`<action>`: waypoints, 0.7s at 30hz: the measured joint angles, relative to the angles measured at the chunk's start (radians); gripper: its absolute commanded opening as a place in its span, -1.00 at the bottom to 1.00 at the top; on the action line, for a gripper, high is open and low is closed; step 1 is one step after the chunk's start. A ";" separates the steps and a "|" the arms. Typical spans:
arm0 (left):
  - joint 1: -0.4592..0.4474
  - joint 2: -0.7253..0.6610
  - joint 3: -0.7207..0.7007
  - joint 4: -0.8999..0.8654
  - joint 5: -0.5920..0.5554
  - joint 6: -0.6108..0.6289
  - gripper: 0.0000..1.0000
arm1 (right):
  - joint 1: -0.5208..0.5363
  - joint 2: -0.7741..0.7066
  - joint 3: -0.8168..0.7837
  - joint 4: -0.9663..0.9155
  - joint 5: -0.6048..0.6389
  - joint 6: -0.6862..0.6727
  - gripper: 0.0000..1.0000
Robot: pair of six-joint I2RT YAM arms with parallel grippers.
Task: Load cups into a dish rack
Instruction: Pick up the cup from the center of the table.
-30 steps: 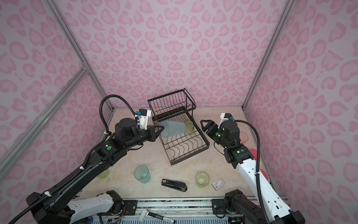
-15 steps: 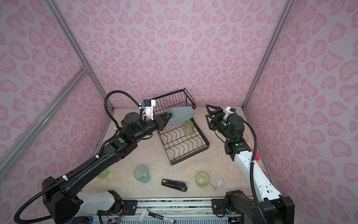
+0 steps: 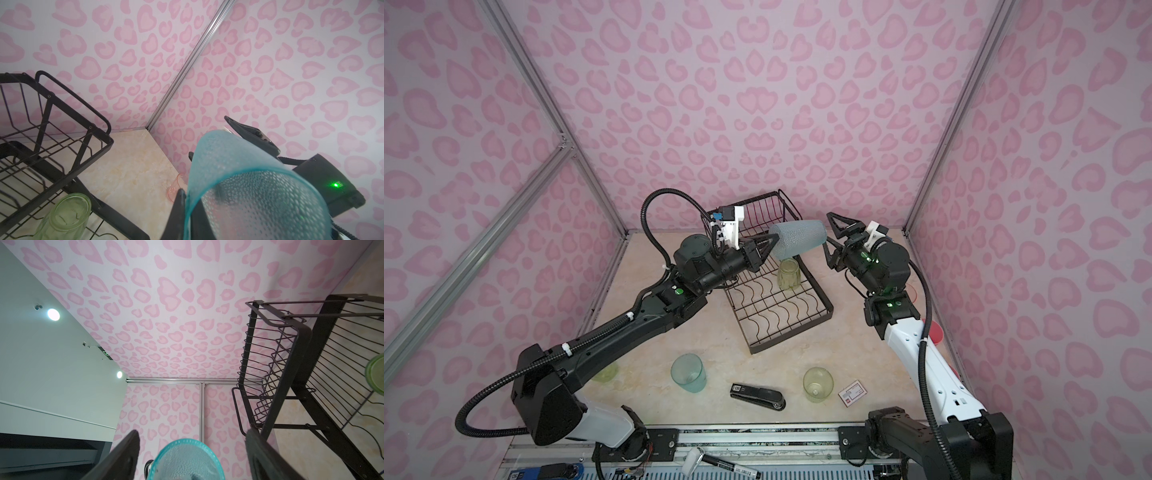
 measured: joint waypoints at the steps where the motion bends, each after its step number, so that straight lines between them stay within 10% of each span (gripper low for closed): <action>1: -0.003 0.013 0.012 0.005 0.000 0.004 -0.94 | 0.001 0.000 0.000 0.000 0.000 0.000 0.60; 21: -0.033 0.153 0.114 0.040 -0.005 0.016 -0.80 | 0.000 -0.005 0.000 -0.005 0.015 0.000 0.20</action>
